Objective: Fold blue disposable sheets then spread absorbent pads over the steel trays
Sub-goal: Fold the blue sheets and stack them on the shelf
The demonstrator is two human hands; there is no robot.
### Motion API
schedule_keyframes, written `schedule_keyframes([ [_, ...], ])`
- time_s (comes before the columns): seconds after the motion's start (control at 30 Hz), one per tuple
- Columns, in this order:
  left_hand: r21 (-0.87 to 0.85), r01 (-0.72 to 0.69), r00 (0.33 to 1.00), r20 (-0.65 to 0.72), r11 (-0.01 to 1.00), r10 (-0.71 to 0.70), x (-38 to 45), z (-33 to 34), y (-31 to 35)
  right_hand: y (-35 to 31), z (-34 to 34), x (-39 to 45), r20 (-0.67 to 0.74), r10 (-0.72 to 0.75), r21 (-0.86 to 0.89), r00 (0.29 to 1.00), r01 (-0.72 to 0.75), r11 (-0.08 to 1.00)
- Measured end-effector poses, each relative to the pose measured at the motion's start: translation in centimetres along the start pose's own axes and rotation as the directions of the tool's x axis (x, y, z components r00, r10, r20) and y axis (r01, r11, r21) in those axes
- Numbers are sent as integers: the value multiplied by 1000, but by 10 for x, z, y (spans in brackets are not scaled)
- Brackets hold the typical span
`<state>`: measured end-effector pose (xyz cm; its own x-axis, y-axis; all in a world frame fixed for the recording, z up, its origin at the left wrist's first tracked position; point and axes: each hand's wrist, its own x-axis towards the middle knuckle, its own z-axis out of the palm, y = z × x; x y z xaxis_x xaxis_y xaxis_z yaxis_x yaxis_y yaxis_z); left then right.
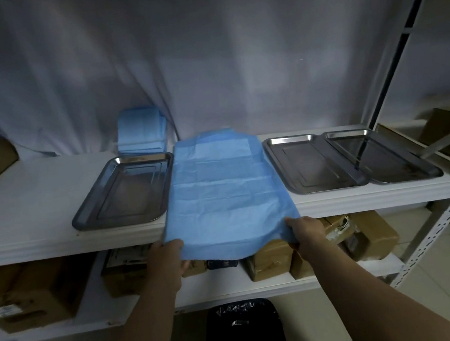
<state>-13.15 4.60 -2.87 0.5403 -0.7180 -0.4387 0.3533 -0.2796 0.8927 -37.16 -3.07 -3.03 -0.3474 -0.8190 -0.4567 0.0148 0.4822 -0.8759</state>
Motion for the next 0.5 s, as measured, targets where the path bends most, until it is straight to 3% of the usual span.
schedule_keyframes([
  [0.13, 72, -245, 969, -26, 967, 248, -3, -1, 10, -5, -6, -6, -37, -66, 115, 997, 70, 991],
  [0.3, 103, -342, 939, -2, 934, 344, -12, -2, 29, -26, -13, -27, 57, -130, 277, 990, 109, 955],
  [0.4, 297, -446, 886, 14, 844, 463, -27, -4, 36, -36, -17, -39, 128, -247, 174, 961, 223, 959],
  [0.47, 382, -509, 840, 27, 771, 542, -37, -7, 38, -41, -21, -48, 174, -328, -73, 929, 344, 936],
  [0.5, 418, -534, 816, 29, 734, 577, -40, -8, 37, -43, -23, -52, 184, -376, -255, 908, 413, 874],
])
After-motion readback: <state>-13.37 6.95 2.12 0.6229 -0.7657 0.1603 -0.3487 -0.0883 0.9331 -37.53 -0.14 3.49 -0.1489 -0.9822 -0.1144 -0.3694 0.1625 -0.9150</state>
